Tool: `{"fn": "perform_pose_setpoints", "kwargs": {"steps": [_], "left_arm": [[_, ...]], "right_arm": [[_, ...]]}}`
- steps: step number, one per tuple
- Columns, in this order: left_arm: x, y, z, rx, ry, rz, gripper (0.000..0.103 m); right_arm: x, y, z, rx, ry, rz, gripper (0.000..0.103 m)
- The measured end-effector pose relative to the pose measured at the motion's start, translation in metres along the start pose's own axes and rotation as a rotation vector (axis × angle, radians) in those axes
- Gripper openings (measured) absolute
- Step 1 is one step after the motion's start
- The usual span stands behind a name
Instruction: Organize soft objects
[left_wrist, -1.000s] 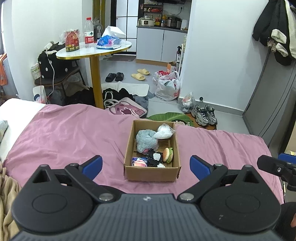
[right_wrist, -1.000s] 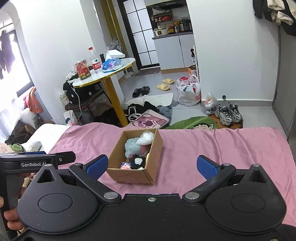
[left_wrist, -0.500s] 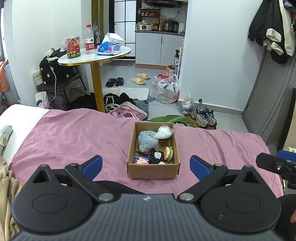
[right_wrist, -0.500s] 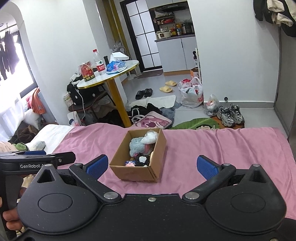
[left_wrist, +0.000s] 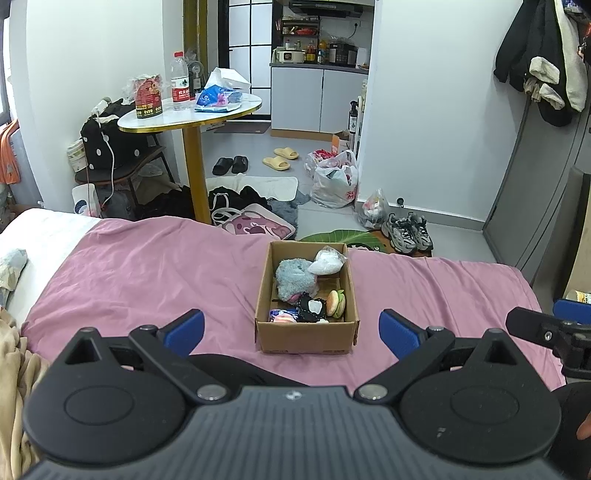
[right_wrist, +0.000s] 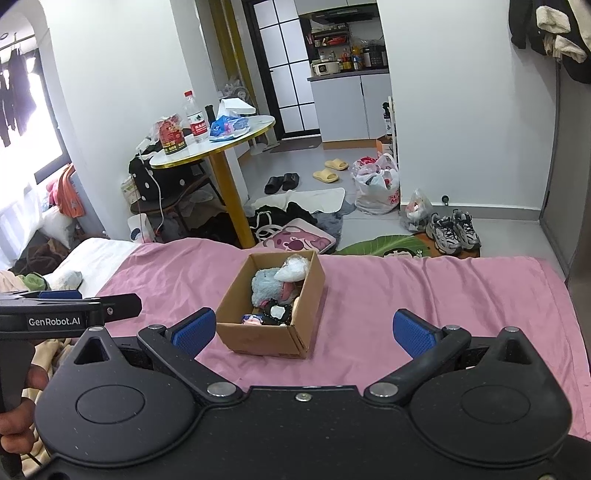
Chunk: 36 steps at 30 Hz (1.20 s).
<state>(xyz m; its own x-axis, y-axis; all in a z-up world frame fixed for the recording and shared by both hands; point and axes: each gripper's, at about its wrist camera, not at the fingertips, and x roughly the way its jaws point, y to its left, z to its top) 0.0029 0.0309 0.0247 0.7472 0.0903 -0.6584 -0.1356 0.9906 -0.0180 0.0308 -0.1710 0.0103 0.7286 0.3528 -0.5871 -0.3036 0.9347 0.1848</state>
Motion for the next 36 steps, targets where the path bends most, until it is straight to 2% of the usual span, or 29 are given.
{"fn": "perform_pose_setpoints", "kwargs": {"steps": [36], "left_arm": [[-0.0033, 0.0066, 0.0026, 0.001, 0.001, 0.003, 0.100]], "right_arm": [[0.0000, 0.0005, -0.0014, 0.000, 0.010, -0.006, 0.103]]}}
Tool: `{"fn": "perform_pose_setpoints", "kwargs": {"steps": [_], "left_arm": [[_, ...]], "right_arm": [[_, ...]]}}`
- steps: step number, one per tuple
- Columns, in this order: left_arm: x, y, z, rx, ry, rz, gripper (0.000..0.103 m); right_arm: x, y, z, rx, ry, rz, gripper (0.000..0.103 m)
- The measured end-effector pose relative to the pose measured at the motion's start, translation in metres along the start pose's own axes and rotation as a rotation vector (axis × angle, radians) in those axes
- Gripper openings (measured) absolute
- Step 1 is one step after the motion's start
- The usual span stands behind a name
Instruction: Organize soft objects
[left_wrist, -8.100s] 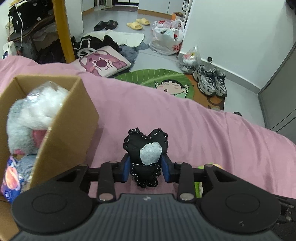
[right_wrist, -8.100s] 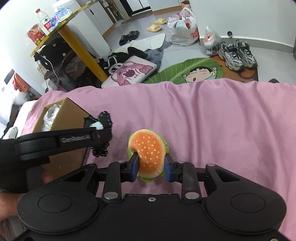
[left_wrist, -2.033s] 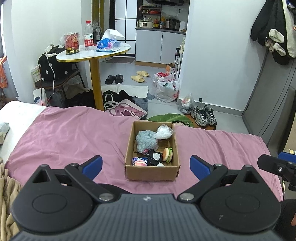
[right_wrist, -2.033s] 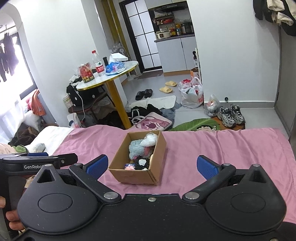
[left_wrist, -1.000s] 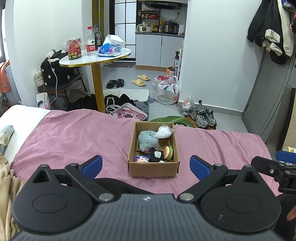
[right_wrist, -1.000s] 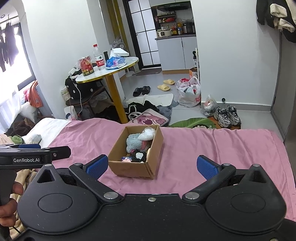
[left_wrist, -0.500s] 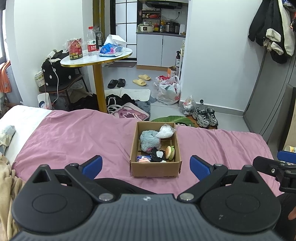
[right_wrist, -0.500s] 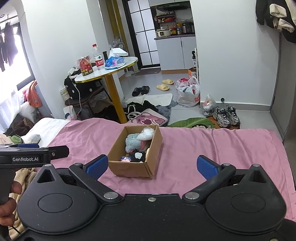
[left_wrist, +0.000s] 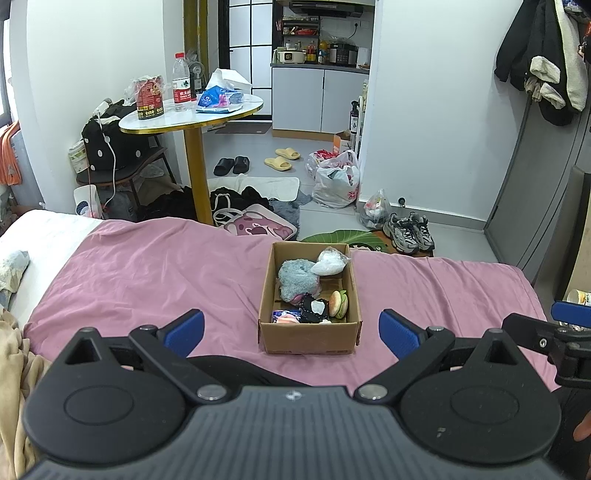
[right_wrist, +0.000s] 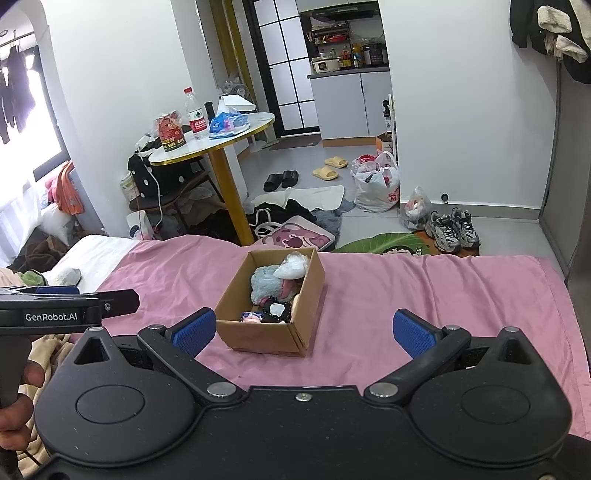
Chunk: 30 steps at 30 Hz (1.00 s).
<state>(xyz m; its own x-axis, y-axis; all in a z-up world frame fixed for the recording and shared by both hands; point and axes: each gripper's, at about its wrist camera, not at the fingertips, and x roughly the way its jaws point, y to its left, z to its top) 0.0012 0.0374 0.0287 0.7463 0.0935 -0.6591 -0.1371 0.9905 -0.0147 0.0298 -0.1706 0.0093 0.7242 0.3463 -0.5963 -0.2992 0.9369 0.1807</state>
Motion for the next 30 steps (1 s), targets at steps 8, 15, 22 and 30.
{"fn": "perform_pose_setpoints", "kwargs": {"steps": [8, 15, 22, 30], "left_arm": [[0.001, 0.001, 0.001, 0.001, 0.004, 0.001, 0.100], [0.003, 0.001, 0.000, 0.003, 0.007, -0.002, 0.100], [0.006, 0.001, 0.000, 0.003, 0.009, -0.004, 0.100], [0.011, -0.002, -0.005, 0.011, 0.004, -0.008, 0.100]], "right_arm": [[0.000, -0.001, 0.001, 0.001, 0.002, -0.001, 0.103], [0.001, 0.000, 0.000, -0.001, 0.004, -0.001, 0.103], [0.006, -0.002, -0.003, -0.003, 0.014, -0.004, 0.103], [0.011, 0.001, -0.008, -0.001, 0.025, 0.004, 0.103]]}}
